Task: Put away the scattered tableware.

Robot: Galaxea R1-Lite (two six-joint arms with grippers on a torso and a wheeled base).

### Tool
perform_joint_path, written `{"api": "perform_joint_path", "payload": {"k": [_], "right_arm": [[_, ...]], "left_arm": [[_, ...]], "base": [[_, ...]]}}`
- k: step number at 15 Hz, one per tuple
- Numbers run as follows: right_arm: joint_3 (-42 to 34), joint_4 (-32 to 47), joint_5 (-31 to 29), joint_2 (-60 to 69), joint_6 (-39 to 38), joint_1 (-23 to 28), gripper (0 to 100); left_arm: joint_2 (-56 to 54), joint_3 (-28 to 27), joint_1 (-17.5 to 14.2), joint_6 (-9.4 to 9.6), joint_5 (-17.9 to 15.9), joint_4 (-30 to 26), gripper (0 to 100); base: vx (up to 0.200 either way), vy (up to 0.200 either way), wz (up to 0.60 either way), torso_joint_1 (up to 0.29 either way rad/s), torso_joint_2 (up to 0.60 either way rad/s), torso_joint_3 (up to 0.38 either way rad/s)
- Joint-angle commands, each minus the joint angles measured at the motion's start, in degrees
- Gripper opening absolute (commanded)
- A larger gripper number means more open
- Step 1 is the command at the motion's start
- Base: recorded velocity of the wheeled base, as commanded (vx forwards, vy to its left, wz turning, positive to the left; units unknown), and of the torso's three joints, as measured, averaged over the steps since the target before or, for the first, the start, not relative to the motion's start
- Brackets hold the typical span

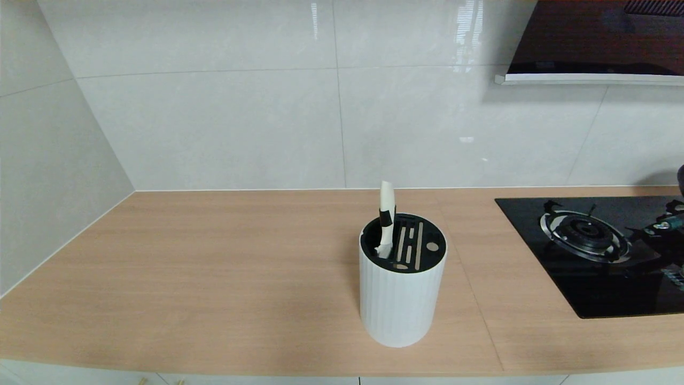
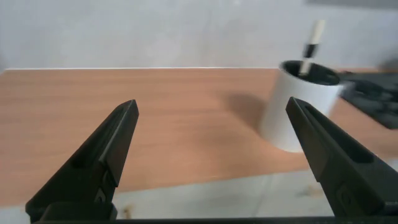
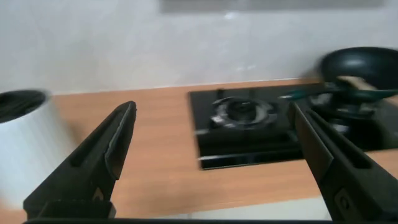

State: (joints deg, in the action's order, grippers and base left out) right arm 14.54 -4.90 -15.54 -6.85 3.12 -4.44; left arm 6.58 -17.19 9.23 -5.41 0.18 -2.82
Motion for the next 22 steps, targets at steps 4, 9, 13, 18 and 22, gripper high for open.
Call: {"api": "perform_joint_path", "payload": {"k": [4,9,13,18,22], "right_arm": [[-13.2,-5.7,0.2,5.9,1.1,5.2,100],[-14.5,1.7,6.8,6.8,-2.2,4.9,100],[-14.5,4.4,12.6,6.8,-2.9,4.7,100],[-14.5,4.4,11.0,6.8,-6.2,4.7,100],[-14.5,4.4,11.3,6.9,-6.1,4.7,100]], "left_arm": [[-6.6,17.2,-9.6,2.51,2.4,10.0,100],[-6.6,17.0,-9.5,0.67,-2.8,6.4,100],[-6.4,16.8,-9.2,7.96,-5.9,5.0,100],[-6.4,17.1,-9.3,5.41,1.8,2.6,100],[-6.5,17.2,-9.1,6.2,1.6,2.8,100]], "base": [[0.0,0.0,0.0,0.0,0.0,0.0],[0.0,0.0,0.0,0.0,0.0,0.0],[0.0,0.0,0.0,0.0,0.0,0.0],[0.0,0.0,0.0,0.0,0.0,0.0],[0.0,0.0,0.0,0.0,0.0,0.0]]}}
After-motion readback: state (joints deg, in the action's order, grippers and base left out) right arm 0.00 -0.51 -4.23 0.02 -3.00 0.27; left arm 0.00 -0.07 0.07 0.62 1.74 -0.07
